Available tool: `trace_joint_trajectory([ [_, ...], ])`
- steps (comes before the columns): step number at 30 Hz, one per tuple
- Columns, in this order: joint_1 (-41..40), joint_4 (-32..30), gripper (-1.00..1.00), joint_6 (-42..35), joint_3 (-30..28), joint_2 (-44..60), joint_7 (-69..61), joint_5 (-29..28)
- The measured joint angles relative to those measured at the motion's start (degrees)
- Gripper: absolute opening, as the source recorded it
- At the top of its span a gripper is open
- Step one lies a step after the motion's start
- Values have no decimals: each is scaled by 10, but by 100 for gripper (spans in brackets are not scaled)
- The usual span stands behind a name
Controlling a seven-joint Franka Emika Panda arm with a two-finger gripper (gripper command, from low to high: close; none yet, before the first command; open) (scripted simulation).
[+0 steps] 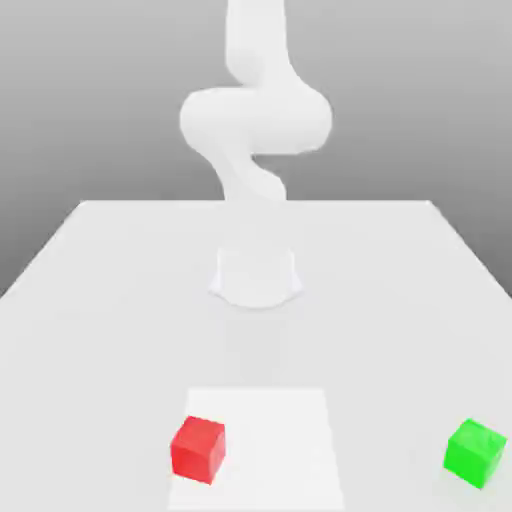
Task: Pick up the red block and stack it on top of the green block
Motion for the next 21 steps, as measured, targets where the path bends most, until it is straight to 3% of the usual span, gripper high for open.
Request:
trace_joint_trajectory([
  [21,-52,-139,0,202,-24,440,69,5],
])
